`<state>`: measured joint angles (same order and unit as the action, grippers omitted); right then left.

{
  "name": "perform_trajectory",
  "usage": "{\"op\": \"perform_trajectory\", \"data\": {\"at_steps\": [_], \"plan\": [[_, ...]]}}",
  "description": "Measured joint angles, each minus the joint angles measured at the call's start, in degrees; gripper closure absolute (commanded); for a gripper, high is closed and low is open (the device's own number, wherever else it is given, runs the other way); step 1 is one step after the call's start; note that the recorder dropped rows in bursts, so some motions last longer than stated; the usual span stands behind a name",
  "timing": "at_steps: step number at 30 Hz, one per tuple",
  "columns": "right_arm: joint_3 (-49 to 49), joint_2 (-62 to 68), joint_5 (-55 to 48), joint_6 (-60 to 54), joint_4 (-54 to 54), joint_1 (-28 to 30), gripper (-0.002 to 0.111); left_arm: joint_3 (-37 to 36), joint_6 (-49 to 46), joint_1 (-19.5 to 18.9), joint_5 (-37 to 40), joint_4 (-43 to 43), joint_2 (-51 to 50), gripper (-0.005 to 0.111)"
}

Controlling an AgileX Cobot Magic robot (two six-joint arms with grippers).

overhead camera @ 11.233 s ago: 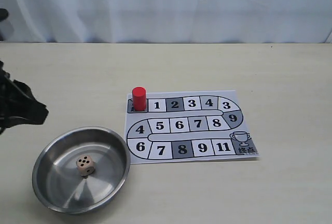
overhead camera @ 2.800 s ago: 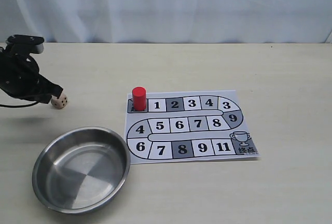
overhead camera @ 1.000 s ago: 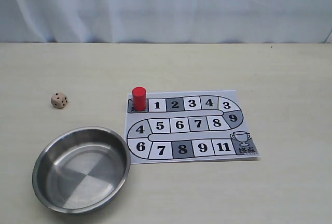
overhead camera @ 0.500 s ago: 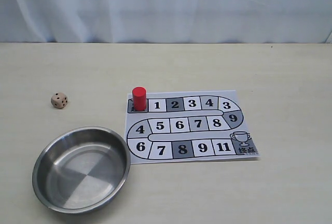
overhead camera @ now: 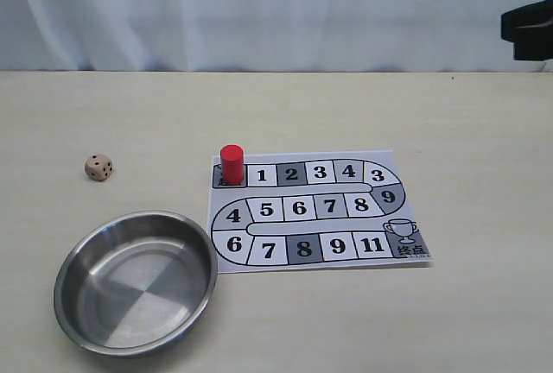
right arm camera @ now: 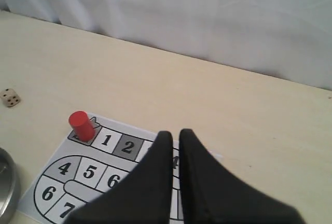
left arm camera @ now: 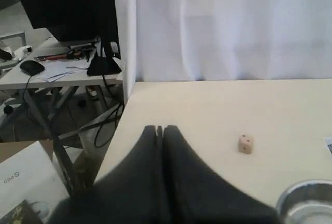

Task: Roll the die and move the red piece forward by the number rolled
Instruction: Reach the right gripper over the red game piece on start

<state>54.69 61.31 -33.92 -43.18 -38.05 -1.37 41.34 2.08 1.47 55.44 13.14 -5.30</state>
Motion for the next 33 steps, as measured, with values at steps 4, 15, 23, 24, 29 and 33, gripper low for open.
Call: {"op": "perform_trajectory", "data": {"at_steps": [4,15,23,24,29,33], "plan": [[1.8,4.2,-1.5,-7.9,-7.9,0.0,0.082,-8.4,3.5,0.0,-10.4,1.8,1.2,0.107],[3.1,11.7,2.7,-17.0,-12.9,-10.7,0.066,-20.7,9.9,0.0,-36.5,-2.1,2.7,0.107],[3.1,16.8,8.3,-17.4,-13.0,-18.8,0.066,-28.2,9.9,0.0,-44.1,-5.5,2.7,0.107],[3.1,17.9,9.4,-17.4,-13.1,-19.5,0.065,-29.4,9.9,0.0,-44.3,-5.9,2.7,0.107],[3.6,22.3,11.6,-17.4,-13.3,-20.6,0.048,-36.1,9.7,0.0,-46.1,-5.9,2.6,0.107],[6.0,28.1,12.3,-17.4,-13.4,-20.6,0.043,-41.1,9.5,0.0,-49.8,-5.9,2.6,0.107]]}}
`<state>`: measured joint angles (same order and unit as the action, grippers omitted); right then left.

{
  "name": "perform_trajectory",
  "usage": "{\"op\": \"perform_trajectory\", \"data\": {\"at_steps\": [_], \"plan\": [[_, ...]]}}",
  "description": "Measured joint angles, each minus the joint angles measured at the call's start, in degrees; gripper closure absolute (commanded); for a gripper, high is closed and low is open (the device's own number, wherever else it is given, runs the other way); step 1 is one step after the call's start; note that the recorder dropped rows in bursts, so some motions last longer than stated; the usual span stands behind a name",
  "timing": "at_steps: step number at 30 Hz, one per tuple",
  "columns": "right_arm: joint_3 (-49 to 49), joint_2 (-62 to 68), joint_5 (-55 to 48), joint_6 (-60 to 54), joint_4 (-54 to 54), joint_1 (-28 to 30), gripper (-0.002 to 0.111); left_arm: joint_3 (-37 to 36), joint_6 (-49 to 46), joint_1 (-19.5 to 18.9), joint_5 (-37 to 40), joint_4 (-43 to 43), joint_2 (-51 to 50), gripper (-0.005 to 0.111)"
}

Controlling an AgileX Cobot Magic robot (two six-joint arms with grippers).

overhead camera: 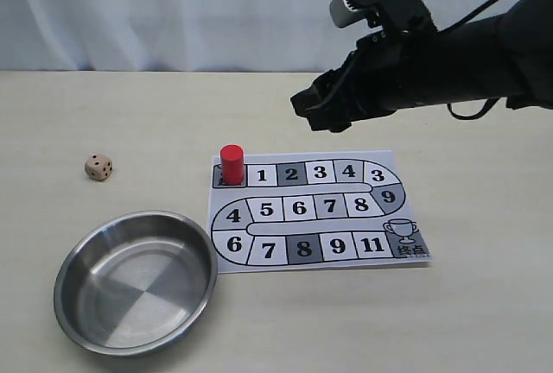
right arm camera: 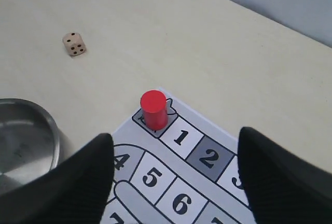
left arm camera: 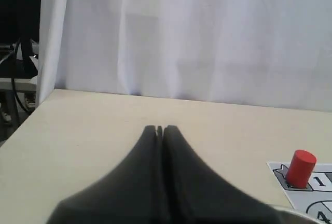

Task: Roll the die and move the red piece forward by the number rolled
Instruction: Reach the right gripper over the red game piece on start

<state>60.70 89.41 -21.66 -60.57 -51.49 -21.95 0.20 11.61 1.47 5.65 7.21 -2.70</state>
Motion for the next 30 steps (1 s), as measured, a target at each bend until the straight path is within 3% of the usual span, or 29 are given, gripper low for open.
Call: {"op": "perform_trajectory", "data": {"at_steps": [6,15,24,30], "plan": [[7.4,8.6,-0.7,-0.2,0.0,0.0,0.043,0.0,-6.7,0.0,1.6,0.0,0.0,0.107],[15.7,19.7,-4.7,-5.0,-5.8,-0.5,0.036,0.0,-7.2,0.0,4.3,-0.5,0.0,0.107],[20.1,26.6,1.7,-8.8,-6.3,-5.7,0.036,0.0,-7.2,0.0,4.6,-0.5,0.0,0.107],[22.8,31.4,3.7,-8.1,-6.4,-6.1,0.036,0.0,-7.2,0.0,4.6,-0.5,0.0,0.107]]}}
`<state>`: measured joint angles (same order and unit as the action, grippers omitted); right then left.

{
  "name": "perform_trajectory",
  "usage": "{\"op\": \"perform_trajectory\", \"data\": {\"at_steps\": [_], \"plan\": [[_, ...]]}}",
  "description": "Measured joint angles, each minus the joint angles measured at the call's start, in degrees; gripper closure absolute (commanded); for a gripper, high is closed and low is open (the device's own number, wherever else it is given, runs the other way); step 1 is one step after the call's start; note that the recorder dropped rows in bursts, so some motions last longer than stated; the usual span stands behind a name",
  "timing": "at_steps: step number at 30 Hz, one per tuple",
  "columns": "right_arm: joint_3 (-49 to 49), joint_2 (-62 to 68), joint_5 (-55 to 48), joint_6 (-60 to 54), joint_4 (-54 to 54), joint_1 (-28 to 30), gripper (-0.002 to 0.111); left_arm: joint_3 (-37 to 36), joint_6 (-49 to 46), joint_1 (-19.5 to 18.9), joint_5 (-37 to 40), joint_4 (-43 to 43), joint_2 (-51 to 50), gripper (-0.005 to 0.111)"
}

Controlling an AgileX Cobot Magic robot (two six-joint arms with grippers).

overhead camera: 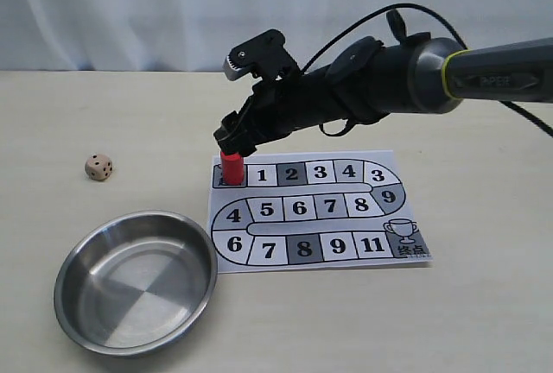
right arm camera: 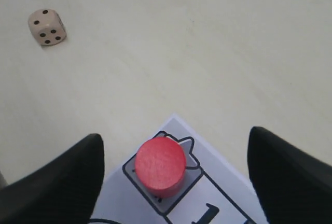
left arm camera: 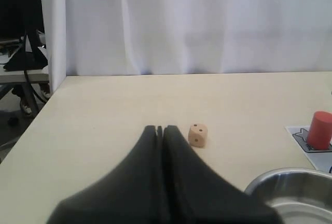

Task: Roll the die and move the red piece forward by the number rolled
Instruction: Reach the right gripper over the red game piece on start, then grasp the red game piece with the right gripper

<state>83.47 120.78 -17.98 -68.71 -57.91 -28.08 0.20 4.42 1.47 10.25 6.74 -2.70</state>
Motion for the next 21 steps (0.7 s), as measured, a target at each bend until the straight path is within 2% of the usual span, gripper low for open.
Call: {"op": "perform_trajectory", "data": {"at_steps": [9,21], "plan": [[4.0,5.8,0.2,0.6,-0.3,0.0,0.036,0.0,0.0,0.0,0.0,0.0,0.0,0.107],[4.0,7.8,0.2,0.6,-0.3,0.0,0.036,0.0,0.0,0.0,0.0,0.0,0.0,0.107]]}}
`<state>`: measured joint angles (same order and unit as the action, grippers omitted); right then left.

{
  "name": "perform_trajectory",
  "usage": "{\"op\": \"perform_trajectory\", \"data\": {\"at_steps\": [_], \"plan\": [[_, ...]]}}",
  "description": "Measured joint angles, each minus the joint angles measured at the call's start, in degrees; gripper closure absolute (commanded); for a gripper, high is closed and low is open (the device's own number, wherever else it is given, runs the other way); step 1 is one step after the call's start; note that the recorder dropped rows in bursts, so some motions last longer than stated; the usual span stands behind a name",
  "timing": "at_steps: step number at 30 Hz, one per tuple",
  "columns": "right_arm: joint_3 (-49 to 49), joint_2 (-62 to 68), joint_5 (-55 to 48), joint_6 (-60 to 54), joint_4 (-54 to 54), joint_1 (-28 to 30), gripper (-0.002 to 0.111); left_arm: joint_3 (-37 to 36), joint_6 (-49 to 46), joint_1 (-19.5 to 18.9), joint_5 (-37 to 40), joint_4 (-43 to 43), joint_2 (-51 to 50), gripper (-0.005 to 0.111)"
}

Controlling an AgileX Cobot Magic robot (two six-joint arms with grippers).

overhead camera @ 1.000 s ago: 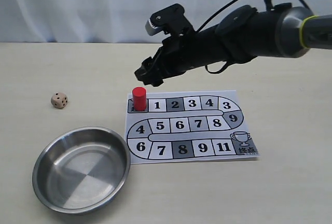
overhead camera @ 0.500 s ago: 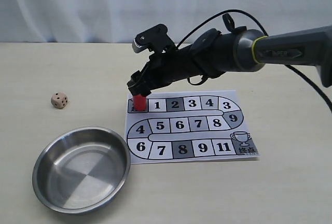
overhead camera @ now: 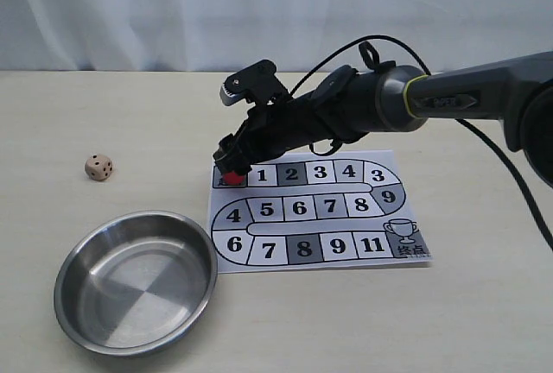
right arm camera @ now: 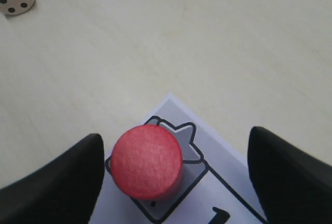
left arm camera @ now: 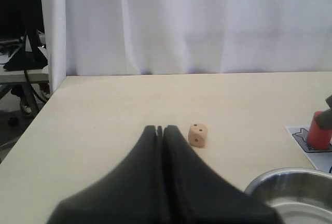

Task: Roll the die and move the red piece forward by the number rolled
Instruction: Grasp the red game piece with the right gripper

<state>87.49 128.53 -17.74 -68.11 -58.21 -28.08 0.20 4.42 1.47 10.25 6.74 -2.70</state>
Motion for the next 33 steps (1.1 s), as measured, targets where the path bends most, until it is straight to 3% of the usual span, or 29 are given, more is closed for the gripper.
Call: {"op": "perform_trajectory", "data": {"at_steps": [8,23,33], "plan": [[0.1,0.0,0.0,0.0,0.0,0.0,0.042,0.0,0.0,0.0,0.0,0.0,0.0,0.107],[0.1,0.5,-0.2,0.0,0.0,0.0,0.104,0.0,0.0,0.0,0.0,0.0,0.0,0.107],[0.1,-3.1,-2.4,0.0,0.0,0.0,0.104,0.0,0.0,0.0,0.0,0.0,0.0,0.107]]}}
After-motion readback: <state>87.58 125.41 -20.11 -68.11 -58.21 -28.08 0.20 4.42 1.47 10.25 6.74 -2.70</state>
